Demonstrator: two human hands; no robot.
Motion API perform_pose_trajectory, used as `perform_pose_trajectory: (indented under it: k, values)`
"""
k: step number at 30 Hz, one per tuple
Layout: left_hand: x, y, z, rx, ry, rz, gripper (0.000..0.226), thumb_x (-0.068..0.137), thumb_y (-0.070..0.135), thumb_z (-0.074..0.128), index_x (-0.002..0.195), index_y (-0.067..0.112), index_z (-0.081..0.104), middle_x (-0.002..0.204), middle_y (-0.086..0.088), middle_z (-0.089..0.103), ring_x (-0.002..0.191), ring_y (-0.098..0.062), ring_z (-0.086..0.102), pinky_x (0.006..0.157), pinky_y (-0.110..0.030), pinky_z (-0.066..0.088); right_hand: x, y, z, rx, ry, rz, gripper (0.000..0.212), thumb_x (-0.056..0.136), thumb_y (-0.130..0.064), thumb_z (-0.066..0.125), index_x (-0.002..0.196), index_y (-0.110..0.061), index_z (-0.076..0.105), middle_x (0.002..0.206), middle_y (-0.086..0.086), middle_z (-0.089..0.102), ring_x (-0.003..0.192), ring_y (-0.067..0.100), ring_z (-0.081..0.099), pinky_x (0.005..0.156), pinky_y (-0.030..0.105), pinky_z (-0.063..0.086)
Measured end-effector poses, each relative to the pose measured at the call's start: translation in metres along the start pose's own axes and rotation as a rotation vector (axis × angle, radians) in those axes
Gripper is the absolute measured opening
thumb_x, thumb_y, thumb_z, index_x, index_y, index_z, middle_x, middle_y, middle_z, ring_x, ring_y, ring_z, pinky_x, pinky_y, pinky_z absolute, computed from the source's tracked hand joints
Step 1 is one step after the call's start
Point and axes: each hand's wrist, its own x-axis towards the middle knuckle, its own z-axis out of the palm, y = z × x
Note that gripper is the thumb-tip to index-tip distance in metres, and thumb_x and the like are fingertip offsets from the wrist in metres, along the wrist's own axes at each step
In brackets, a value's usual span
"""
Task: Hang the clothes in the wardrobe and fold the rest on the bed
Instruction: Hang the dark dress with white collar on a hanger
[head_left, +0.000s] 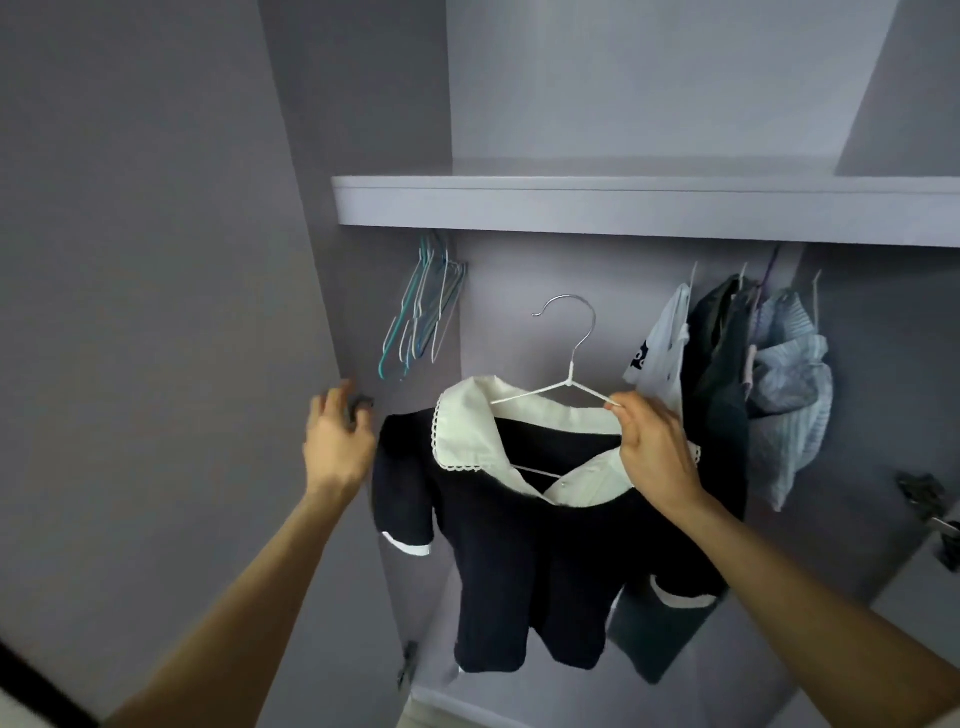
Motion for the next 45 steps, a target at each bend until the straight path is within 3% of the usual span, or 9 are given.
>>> perform_pose_trajectory:
  k: [5, 10, 14, 17, 22, 27, 34, 40, 45]
  values:
    - [-0.031, 0.050, 0.037, 0.258, -0.297, 0.694, 0.056, 0.092, 0.050, 0.043, 0.139, 0.020, 0.044, 0.137, 0.001, 0.047, 0.131, -0.020, 0.035, 0.113, -0.051, 0.017, -0.006, -0.010, -0.008, -0.036, -0.053, -0.085, 0.010, 0.080, 0.012, 0.061, 0.084, 0.006, 0.068, 0.076, 0.016, 0.069, 0.067, 0.036, 0.063, 0.063, 0.050, 0.052]
    - [-0.045, 0.061, 0.077, 0.244, -0.215, 0.714, 0.020, 0.098, 0.018, 0.047, 0.099, 0.011, 0.066, 0.091, -0.004, 0.065, 0.095, -0.028, 0.060, 0.103, -0.047, 0.026, -0.006, -0.028, -0.018, 0.017, -0.068, -0.120, 0.013, 0.085, 0.002, 0.057, 0.089, 0.003, 0.070, 0.079, 0.013, 0.066, 0.074, 0.033, 0.059, 0.071, 0.037, 0.045]
    - [-0.034, 0.058, 0.084, 0.168, -0.055, 0.705, 0.018, 0.091, 0.010, 0.051, 0.080, 0.005, 0.064, 0.068, -0.008, 0.056, 0.064, -0.032, 0.056, 0.071, -0.043, 0.042, -0.010, -0.014, -0.033, -0.077, -0.245, 0.016, 0.036, 0.095, -0.023, 0.054, 0.129, -0.010, 0.056, 0.123, 0.009, 0.055, 0.117, 0.026, 0.049, 0.097, 0.032, 0.039]
    - [-0.019, 0.050, 0.087, 0.166, -0.063, 0.581, 0.015, 0.094, 0.007, 0.052, 0.087, 0.002, 0.065, 0.076, -0.014, 0.054, 0.071, -0.036, 0.055, 0.072, -0.044, 0.040, -0.017, 0.001, -0.048, -0.329, -0.423, 0.021, 0.049, 0.098, -0.038, 0.044, 0.143, -0.021, 0.038, 0.128, 0.002, 0.053, 0.119, 0.021, 0.049, 0.096, 0.035, 0.035]
    - [-0.007, 0.046, 0.104, 0.173, -0.306, 0.322, 0.031, 0.101, 0.025, 0.040, 0.120, 0.013, 0.061, 0.108, -0.014, 0.051, 0.104, -0.040, 0.050, 0.101, -0.052, 0.034, -0.014, -0.006, -0.055, -0.584, -0.340, -0.337, 0.044, 0.072, -0.031, 0.080, 0.113, -0.017, 0.069, 0.069, -0.005, 0.067, 0.058, 0.016, 0.065, 0.057, 0.023, 0.049]
    - [0.013, 0.055, 0.117, 0.340, -0.443, 0.186, 0.053, 0.098, 0.026, 0.043, 0.148, 0.027, 0.023, 0.147, -0.007, 0.029, 0.137, -0.032, 0.022, 0.112, -0.060, 0.007, -0.011, -0.016, -0.034, -0.613, -0.354, -0.164, 0.058, 0.050, -0.018, 0.090, 0.105, -0.024, 0.073, 0.057, -0.004, 0.058, 0.040, 0.017, 0.056, 0.033, 0.020, 0.040]
    - [0.022, 0.098, 0.098, 0.161, -0.129, 0.460, 0.046, 0.088, 0.007, 0.055, 0.132, 0.009, 0.046, 0.132, -0.018, 0.044, 0.124, -0.036, 0.037, 0.109, -0.056, 0.020, 0.005, -0.009, -0.016, -0.873, -0.143, 0.072, 0.063, 0.039, -0.011, 0.084, 0.100, -0.021, 0.073, 0.059, 0.000, 0.061, 0.061, 0.021, 0.058, 0.057, 0.032, 0.046]
    - [0.036, 0.159, 0.092, 0.175, 0.075, 0.891, 0.054, 0.075, 0.001, 0.066, 0.128, 0.004, 0.053, 0.134, -0.025, 0.046, 0.126, -0.045, 0.040, 0.099, -0.061, 0.030, 0.044, -0.003, 0.016, -0.909, -0.104, 0.222, 0.072, 0.039, -0.018, 0.084, 0.109, -0.020, 0.070, 0.071, 0.003, 0.062, 0.066, 0.021, 0.059, 0.055, 0.034, 0.046]
    - [0.057, 0.188, 0.112, 0.380, 0.140, 1.064, 0.070, 0.077, 0.013, 0.068, 0.142, 0.017, 0.041, 0.151, -0.021, 0.029, 0.138, -0.044, 0.024, 0.107, -0.064, 0.018, 0.060, 0.019, 0.040, -0.833, -0.040, 0.316, 0.069, 0.036, -0.019, 0.087, 0.104, -0.020, 0.073, 0.068, 0.002, 0.063, 0.060, 0.018, 0.060, 0.054, 0.030, 0.047]
